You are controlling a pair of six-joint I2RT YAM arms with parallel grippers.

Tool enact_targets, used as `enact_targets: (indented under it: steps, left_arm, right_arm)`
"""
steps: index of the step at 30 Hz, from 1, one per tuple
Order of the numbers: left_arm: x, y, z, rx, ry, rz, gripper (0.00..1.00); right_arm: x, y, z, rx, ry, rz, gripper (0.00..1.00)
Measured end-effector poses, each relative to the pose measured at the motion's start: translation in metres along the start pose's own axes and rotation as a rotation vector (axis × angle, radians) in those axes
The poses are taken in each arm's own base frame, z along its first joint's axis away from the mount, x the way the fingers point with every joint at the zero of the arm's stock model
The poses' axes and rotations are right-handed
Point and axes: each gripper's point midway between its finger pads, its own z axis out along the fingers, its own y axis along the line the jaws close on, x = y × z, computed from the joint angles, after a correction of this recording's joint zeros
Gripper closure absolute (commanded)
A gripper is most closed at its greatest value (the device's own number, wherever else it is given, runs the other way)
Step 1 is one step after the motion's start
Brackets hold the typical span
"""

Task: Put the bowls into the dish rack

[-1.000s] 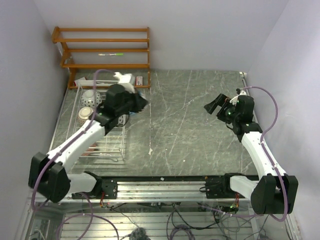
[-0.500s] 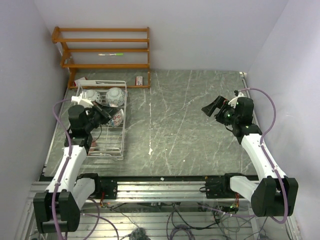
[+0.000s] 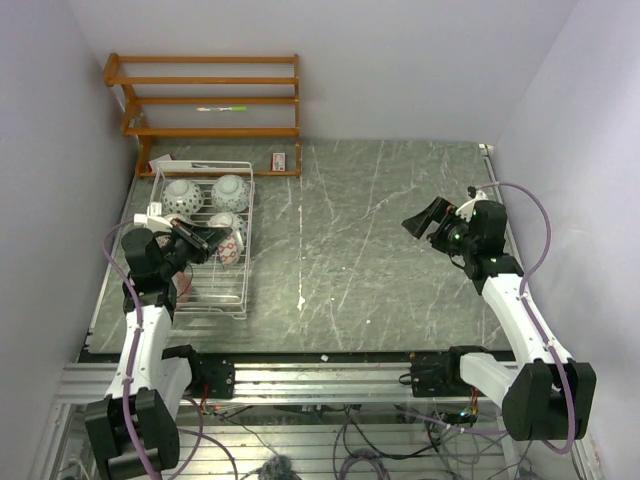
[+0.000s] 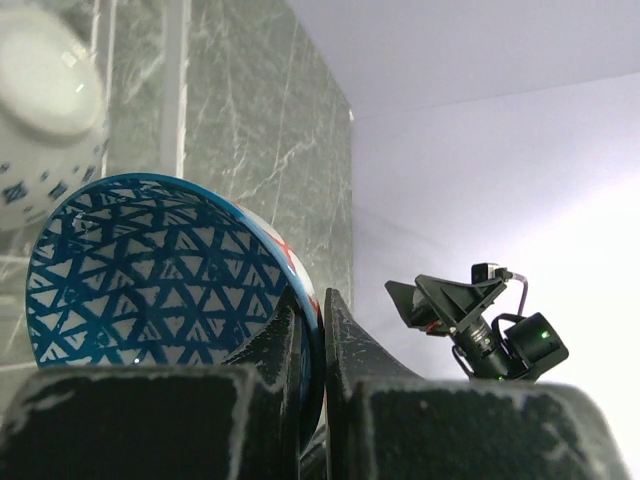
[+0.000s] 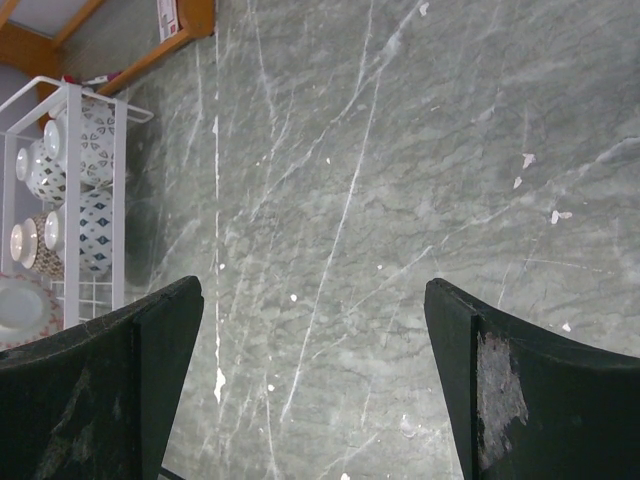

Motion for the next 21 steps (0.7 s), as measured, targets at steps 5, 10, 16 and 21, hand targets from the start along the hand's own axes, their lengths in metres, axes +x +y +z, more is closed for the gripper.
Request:
enact_targets:
  steps: [5,10,16,21]
  left_arm:
    - [0.015,0.033,-0.003,-0.065,0.051,-0.098,0.93]
    - [0.017,0.043,-0.006,-0.098,0.067,-0.113,0.93]
    - [0.022,0.054,-0.007,-0.112,0.093,-0.135,0.93]
    - [0.028,0.059,-0.007,-0.107,0.118,-0.136,0.93]
  right_arm:
    - [0.001,-0.001,0.0,0.0,-0.001,0.002,0.07]
    - [0.001,0.0,0.0,-0.001,-0.002,0.006,0.07]
    - [0.007,-0.004,0.001,0.004,0.005,0.016,0.07]
    - [0.006,-0.004,0.002,0.002,0.003,0.015,0.07]
